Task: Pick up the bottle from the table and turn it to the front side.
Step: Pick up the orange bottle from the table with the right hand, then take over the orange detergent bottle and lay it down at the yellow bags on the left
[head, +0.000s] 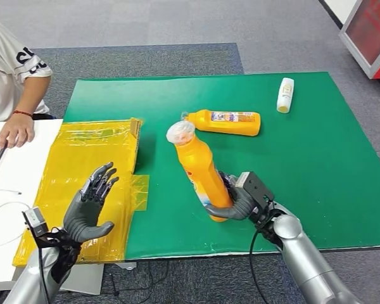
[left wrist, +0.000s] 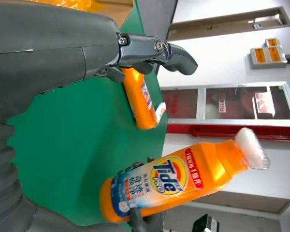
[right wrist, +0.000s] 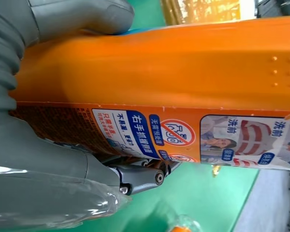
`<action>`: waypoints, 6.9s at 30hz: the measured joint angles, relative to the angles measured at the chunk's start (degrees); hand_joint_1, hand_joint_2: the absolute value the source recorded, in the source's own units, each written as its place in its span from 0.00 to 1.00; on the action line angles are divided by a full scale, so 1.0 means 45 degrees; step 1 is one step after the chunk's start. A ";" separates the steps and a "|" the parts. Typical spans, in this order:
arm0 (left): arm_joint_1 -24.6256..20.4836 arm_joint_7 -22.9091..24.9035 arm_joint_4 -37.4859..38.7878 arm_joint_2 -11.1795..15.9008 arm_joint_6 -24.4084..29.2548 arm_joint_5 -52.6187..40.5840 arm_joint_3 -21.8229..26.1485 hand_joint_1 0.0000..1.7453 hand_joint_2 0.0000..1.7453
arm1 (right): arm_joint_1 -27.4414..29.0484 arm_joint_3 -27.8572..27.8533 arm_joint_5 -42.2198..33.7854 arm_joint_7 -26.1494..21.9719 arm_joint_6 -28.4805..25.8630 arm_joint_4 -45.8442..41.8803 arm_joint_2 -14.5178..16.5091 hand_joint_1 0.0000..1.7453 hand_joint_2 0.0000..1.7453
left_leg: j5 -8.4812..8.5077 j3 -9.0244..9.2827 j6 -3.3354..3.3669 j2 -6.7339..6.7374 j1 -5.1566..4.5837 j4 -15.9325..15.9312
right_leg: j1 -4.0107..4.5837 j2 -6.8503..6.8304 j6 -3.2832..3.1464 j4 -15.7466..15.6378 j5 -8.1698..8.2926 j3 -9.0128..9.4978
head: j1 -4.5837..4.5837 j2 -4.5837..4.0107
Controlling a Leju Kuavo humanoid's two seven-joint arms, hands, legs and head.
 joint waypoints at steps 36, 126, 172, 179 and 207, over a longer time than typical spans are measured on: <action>-0.2922 0.0622 0.2102 0.0895 -0.3011 0.1582 -0.0801 0.00 1.00 | -0.0685 0.2425 0.2731 0.0363 -0.1790 -0.1515 0.1430 1.00 1.00 | 0.0006 -0.0001 -0.0002 0.0000 0.0000 0.0000 | 0.0000 -0.0001 0.0000 0.0004 0.0003 -0.0007 | -0.0002 0.0000; -0.3921 -0.0538 0.2628 0.0981 -0.3252 0.2115 -0.2492 1.00 1.00 | -0.1078 0.4165 0.7263 0.1894 -0.5531 -0.1166 0.2612 1.00 1.00 | 0.0009 -0.0006 -0.0006 0.0000 0.0001 0.0000 | 0.0001 0.0001 -0.0002 0.0008 0.0001 -0.0017 | -0.0001 0.0000; -0.1001 -0.0539 -0.0301 0.0611 -0.3543 0.0675 -0.0722 1.00 1.00 | -0.0572 0.2327 0.4061 0.1427 -0.3921 -0.1440 0.2778 0.00 1.00 | 0.0005 -0.0008 -0.0004 0.0004 0.0001 0.0000 | 0.0002 0.0002 -0.0006 0.0004 -0.0003 -0.0023 | -0.0001 -0.0001; -0.0840 -0.0539 -0.0690 0.0808 -0.2866 -0.0107 -0.0693 1.00 1.00 | -0.0519 0.1873 0.3755 0.1358 -0.3896 -0.1423 0.2778 0.00 1.00 | 0.0006 -0.0007 -0.0004 0.0004 0.0001 0.0000 | 0.0002 0.0002 -0.0007 0.0004 -0.0003 -0.0023 | -0.0004 -0.0001; -0.5550 0.2753 0.0038 0.4301 -0.0446 -0.2659 -0.5929 1.00 1.00 | -0.0341 -0.0158 0.1687 0.0923 -0.3059 -0.1186 0.2642 0.00 1.00 | 0.0039 -0.0001 -0.0025 0.0005 0.0003 0.0000 | 0.0005 0.0002 -0.0031 0.0007 0.0031 -0.0030 | -0.0005 0.0000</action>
